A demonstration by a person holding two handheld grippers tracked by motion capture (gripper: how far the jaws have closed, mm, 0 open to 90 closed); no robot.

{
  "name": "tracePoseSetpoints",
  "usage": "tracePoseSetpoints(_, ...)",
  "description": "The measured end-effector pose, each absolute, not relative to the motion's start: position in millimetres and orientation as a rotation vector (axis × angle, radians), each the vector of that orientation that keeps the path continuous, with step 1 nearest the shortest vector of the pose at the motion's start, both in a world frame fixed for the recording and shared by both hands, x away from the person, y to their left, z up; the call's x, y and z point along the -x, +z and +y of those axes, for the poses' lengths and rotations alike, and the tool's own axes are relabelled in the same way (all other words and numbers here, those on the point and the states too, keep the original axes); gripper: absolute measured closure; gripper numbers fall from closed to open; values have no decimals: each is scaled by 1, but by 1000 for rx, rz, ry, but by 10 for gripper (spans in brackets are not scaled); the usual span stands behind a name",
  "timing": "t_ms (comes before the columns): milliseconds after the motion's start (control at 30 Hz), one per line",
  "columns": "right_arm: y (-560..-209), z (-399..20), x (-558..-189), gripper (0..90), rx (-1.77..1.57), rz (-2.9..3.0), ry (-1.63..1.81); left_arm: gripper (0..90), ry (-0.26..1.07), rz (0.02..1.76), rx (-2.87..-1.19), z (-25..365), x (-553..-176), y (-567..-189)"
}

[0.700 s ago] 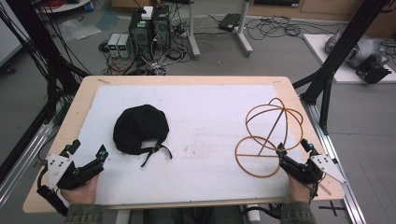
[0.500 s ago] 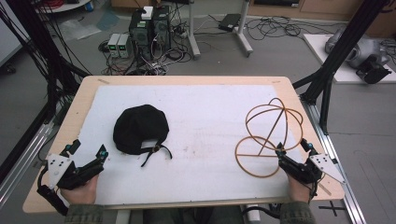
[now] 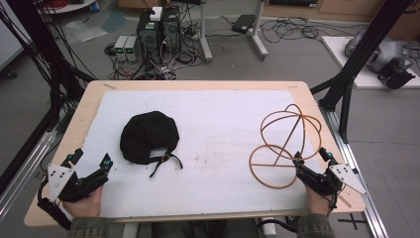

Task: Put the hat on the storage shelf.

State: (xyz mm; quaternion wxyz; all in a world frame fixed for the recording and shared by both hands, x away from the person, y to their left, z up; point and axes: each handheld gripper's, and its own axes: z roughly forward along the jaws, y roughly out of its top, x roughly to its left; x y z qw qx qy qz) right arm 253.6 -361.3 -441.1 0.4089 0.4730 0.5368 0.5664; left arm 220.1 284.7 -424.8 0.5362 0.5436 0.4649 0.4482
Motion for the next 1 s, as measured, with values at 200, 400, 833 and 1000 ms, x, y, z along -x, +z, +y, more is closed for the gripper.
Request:
tracePoseSetpoints(200,-441,-361,-254,102,-1200,1354,1428,149,1066,1107,-1300,285,-220,-425)
tracePoseSetpoints(400,-441,-362,-254,102,-1193,1352,1426,149,1063,1107,-1303,284,-221,-426)
tracePoseSetpoints(833,-442,-361,-254,102,-1196,1355,1433,150,1057,1111,-1310,283,-223,-426)
tracePoseSetpoints(1000,-442,-362,-254,102,-1196,1350,1432,147,1054,1094,-1331,278,-226,-424)
